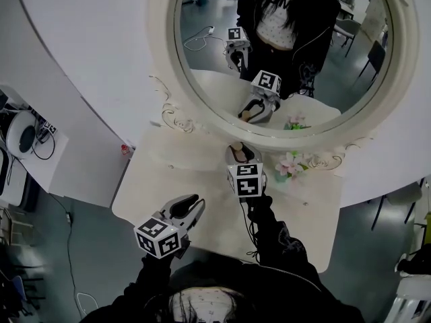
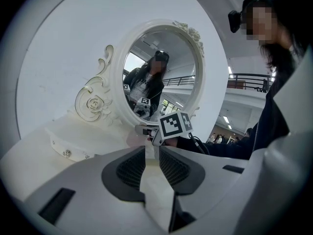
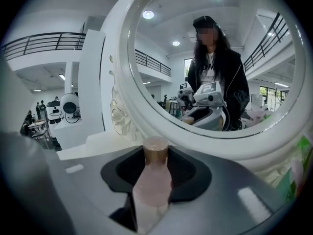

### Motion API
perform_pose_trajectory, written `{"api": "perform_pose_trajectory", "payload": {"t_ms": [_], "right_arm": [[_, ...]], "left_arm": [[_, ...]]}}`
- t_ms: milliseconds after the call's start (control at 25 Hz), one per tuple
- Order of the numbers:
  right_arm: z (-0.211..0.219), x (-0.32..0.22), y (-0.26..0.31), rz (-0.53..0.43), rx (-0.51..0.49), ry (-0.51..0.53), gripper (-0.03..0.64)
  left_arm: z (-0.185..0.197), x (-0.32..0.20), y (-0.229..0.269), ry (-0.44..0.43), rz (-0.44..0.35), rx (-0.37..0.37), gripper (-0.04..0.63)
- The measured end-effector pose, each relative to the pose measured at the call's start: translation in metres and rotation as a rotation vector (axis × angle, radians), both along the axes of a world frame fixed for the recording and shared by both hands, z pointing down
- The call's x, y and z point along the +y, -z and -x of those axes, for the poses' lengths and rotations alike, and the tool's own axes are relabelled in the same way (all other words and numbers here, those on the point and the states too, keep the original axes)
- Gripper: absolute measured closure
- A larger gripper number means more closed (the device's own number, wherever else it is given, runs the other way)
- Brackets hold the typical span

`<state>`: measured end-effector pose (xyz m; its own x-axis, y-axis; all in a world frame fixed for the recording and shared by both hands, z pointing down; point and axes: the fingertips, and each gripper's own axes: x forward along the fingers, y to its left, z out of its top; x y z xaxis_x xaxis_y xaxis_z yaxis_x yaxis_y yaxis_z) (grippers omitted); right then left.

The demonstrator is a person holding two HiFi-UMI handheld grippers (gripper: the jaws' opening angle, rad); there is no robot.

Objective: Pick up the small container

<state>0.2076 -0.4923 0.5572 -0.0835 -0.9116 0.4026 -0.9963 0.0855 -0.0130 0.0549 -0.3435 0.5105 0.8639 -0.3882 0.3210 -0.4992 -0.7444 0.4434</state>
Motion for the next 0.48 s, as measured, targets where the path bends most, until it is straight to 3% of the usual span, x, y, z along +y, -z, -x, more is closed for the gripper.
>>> {"api": "perform_pose_trajectory", "payload": {"t_ms": [480], "right_arm": [[0.003,0.009,0.007,0.028,-0.064,0.041,0.468]], "left_arm": [[0.002,0.007,-0.018,-0.007,0.052,-0.033,0.514]]}}
